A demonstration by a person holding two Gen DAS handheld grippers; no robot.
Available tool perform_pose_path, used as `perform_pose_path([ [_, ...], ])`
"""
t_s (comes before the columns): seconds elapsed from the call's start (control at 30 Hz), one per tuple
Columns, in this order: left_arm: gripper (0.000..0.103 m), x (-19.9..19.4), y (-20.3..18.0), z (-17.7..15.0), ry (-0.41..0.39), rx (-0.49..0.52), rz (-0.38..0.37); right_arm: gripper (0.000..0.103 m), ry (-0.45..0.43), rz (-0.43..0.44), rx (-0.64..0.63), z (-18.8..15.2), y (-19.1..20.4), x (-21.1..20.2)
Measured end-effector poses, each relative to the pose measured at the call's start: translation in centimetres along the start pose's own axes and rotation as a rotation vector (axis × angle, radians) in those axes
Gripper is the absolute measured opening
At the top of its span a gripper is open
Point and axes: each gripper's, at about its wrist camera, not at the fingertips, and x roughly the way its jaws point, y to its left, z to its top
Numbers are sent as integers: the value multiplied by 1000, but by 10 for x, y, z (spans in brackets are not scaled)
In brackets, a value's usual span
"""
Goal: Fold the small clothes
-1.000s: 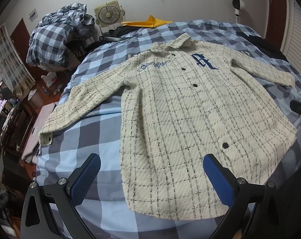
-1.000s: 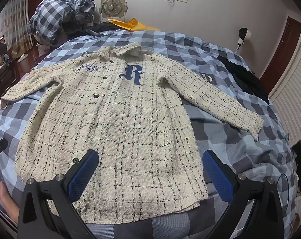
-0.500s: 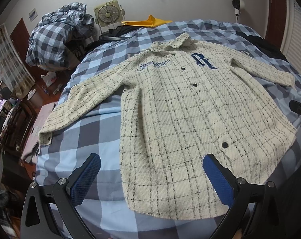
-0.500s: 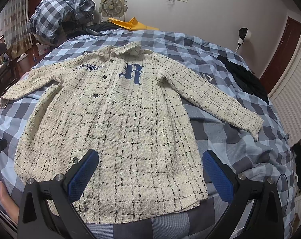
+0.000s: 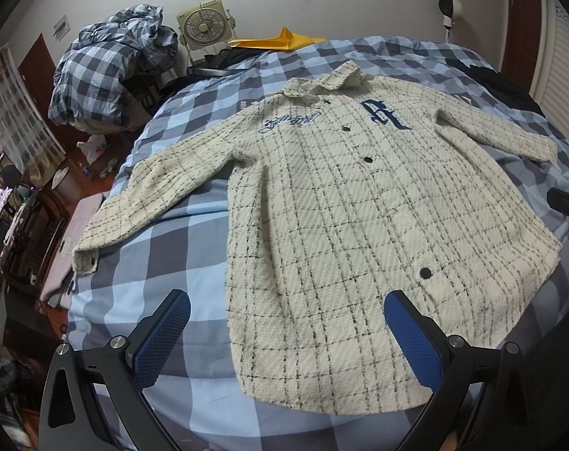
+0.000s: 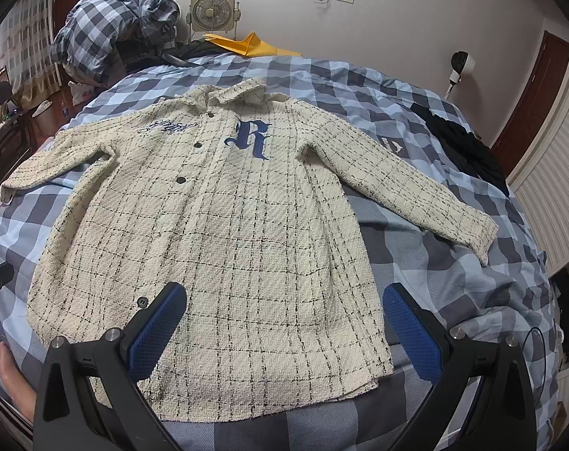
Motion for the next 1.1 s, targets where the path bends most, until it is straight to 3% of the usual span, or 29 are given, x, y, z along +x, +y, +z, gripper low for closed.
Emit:
perform_pose_path([
  [0.87, 103, 7, 4, 1, 16, -18, 23, 102, 19, -20, 9, -2, -3, 4],
  [1.1, 103, 7, 24, 3, 46, -118, -57, 102, 47, -23, 46, -1, -9, 1],
])
